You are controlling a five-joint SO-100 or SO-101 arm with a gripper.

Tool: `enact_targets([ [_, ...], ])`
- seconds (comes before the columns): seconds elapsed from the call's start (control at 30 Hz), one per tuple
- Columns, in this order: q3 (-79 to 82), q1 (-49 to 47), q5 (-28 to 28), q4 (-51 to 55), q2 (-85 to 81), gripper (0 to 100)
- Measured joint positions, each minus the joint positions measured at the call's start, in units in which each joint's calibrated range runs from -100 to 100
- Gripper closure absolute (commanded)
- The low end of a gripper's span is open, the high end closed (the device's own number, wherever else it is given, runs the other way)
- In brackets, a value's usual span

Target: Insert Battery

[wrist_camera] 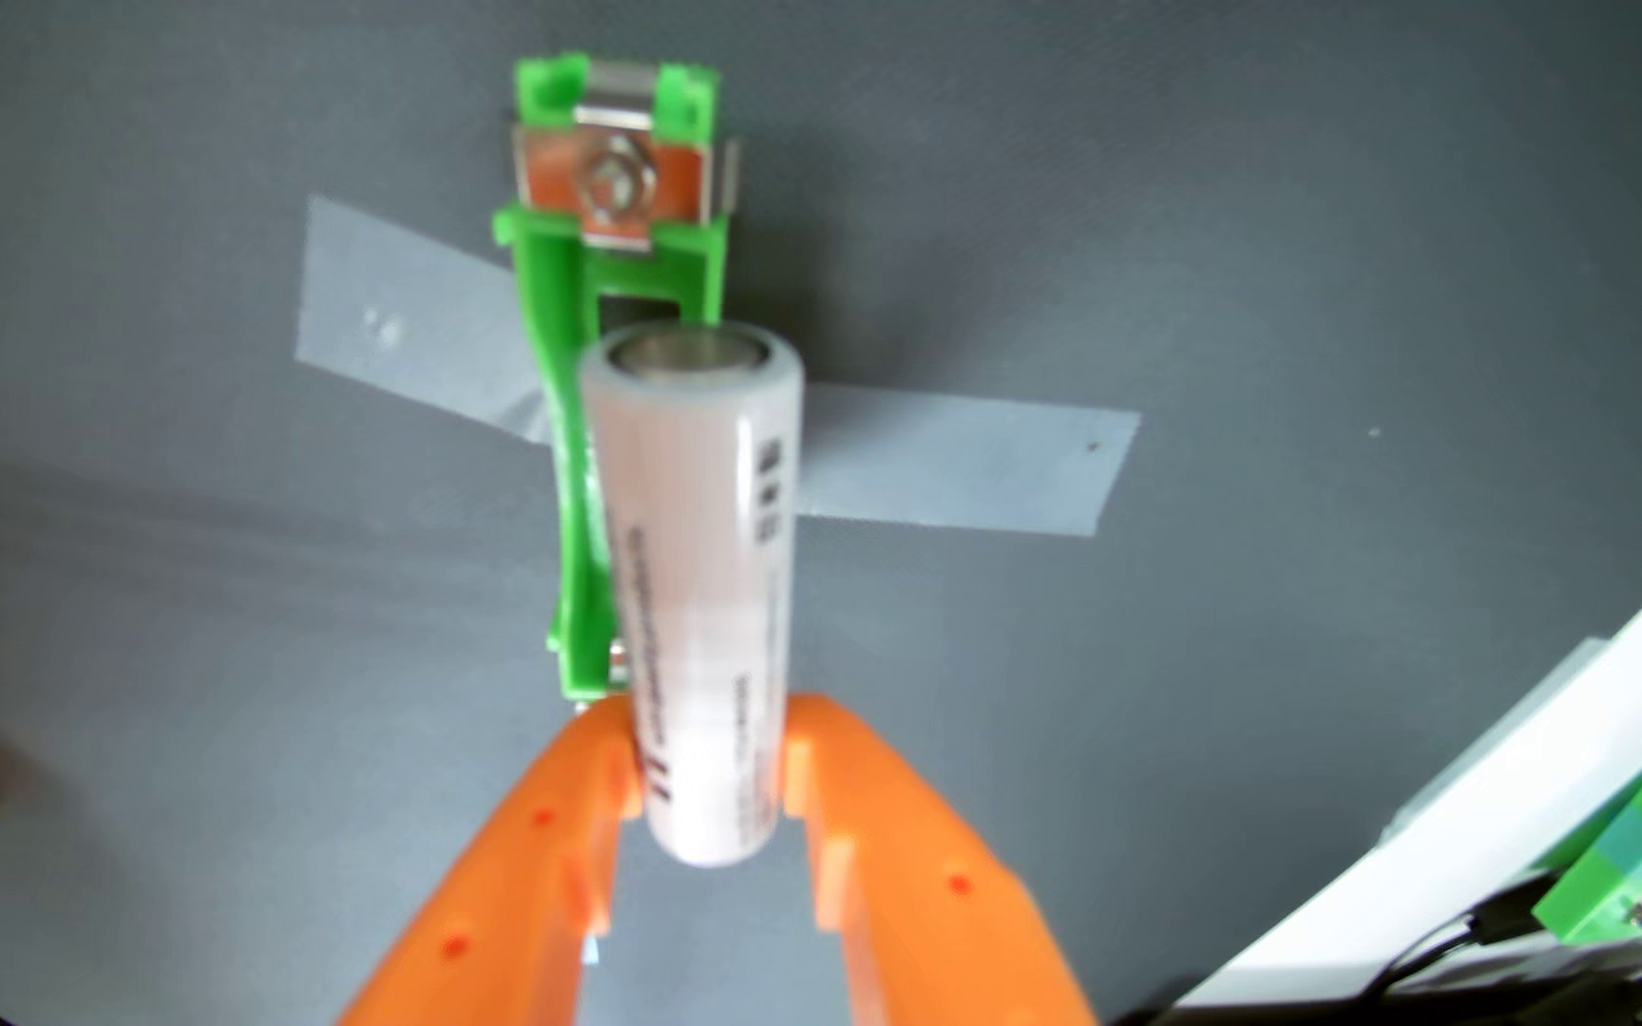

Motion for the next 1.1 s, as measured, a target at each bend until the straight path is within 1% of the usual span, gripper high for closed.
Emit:
enact_targets([
  [1.1, 0.45, 0.00, -0.05, 0.17, 0.00, 98],
])
